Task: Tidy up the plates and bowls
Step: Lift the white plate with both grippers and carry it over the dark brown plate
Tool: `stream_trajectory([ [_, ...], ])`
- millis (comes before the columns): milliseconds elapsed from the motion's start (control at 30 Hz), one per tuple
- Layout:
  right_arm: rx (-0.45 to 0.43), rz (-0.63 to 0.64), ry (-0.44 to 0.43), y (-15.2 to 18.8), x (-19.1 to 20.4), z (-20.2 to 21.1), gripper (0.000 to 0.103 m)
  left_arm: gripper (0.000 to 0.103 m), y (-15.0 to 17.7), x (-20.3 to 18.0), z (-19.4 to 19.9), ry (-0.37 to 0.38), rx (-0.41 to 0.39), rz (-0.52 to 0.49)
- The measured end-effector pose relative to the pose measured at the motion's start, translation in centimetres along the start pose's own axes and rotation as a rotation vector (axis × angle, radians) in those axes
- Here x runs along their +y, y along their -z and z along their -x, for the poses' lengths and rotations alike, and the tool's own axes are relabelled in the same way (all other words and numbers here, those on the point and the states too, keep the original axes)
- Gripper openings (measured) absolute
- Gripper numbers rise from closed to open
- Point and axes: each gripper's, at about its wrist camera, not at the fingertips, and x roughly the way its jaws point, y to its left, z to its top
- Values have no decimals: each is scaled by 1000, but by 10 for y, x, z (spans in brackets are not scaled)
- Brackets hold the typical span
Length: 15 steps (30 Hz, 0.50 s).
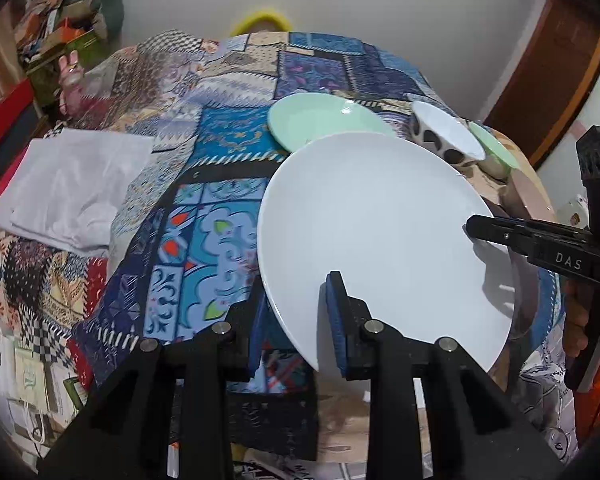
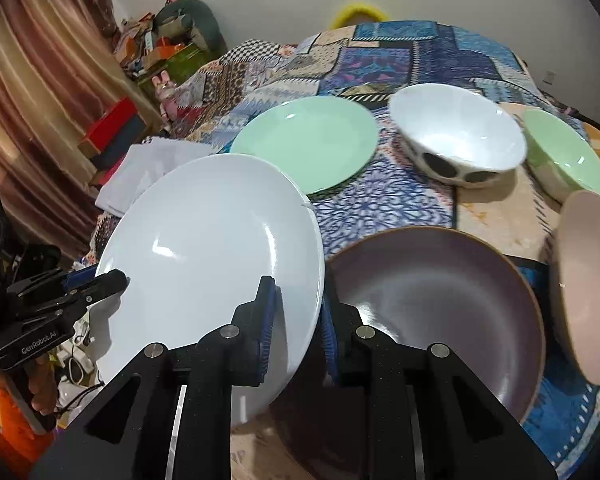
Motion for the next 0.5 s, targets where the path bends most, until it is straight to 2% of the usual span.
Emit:
stream_trajectory([
  [500,-52,-69,51,20,-44,44,20,27,-11,-61,-3,52,-6,-78],
])
